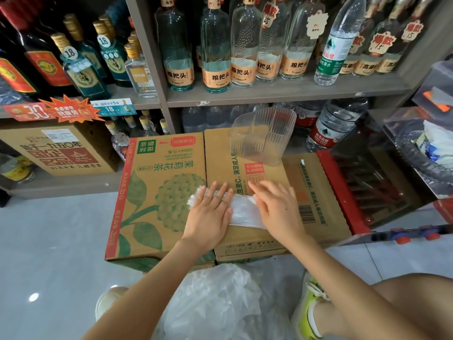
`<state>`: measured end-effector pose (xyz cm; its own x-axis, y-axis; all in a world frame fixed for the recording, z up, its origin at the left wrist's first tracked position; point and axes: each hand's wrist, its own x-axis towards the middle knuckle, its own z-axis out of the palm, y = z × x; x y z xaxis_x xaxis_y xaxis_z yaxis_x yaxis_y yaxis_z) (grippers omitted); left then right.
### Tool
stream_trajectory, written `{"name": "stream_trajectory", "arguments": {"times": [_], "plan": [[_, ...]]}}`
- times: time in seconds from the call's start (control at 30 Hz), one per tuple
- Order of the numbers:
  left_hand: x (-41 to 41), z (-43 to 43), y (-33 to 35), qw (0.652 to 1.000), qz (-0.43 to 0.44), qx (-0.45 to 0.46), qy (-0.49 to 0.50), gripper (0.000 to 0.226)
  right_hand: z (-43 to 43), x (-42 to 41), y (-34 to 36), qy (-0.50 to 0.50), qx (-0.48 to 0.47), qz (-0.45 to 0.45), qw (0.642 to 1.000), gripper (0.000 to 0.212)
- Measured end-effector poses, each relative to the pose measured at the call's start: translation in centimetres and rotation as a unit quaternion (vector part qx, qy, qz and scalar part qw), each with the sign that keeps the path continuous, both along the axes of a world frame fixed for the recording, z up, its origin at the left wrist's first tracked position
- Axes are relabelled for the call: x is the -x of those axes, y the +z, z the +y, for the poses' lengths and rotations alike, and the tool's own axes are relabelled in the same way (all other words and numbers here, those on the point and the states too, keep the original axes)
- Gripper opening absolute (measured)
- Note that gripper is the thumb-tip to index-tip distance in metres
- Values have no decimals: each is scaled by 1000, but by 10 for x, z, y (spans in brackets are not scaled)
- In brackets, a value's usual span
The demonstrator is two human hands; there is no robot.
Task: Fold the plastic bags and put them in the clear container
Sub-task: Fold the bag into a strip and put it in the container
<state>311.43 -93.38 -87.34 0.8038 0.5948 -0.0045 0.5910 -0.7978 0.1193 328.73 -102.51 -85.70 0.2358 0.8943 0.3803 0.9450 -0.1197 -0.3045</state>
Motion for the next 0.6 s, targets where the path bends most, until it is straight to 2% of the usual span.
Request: {"name": "stream_trajectory", "arguments": {"times": [0.2, 0.33, 0.43, 0.6], "plan": [[-6, -2, 12, 997, -59, -4, 40, 66, -2, 24, -21, -16, 186, -26, 982, 60], [-13, -11, 19, 994, -18, -96, -46, 56, -2, 23, -20, -14, 212, -33, 977, 75], [-13, -8, 9, 994, 28, -73, -70, 62, -1, 25, -17, -19, 223, -29, 974, 70], [-10, 6, 3, 994, 6, -49, -94, 60, 0, 26, -14, -16, 236, -33, 971, 71]]}}
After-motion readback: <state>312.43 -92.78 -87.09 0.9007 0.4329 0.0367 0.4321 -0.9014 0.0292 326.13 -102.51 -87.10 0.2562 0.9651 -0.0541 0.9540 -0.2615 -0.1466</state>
